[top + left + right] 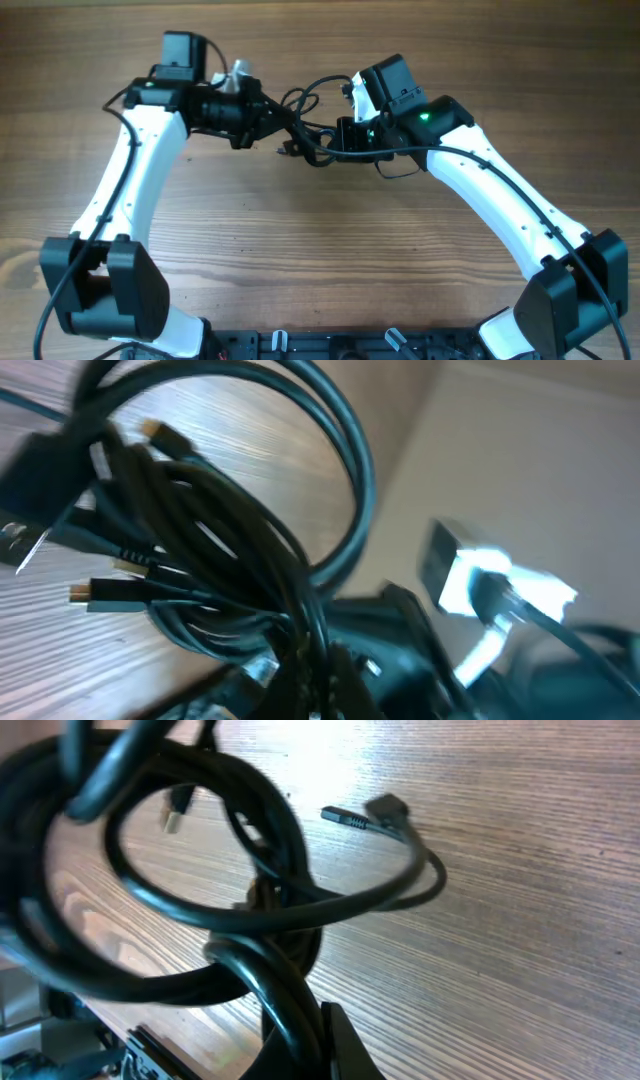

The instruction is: Untangle cables

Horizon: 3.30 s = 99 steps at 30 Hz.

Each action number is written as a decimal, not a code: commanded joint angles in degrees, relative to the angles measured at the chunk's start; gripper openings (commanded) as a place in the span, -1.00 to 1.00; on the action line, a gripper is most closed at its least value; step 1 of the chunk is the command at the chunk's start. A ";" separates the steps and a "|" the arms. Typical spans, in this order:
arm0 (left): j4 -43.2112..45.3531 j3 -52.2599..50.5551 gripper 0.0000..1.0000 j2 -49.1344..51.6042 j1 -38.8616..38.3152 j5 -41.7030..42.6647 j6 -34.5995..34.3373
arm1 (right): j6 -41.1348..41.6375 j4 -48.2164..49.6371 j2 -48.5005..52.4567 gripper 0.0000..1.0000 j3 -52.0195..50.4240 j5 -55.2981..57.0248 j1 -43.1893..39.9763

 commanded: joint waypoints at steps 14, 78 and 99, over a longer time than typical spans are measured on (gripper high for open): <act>0.57 0.57 -0.92 -2.97 14.82 15.26 8.52 | 1.20 -1.97 2.82 -0.90 -0.44 4.26 -1.68; 1.86 0.48 -0.92 -3.80 -10.25 -36.30 -13.25 | 1.03 -3.85 2.82 -0.89 -0.44 6.86 -2.36; -7.56 0.46 -0.87 -7.78 8.33 -40.19 1.90 | 0.39 -4.00 2.84 -0.89 -0.44 7.02 -2.45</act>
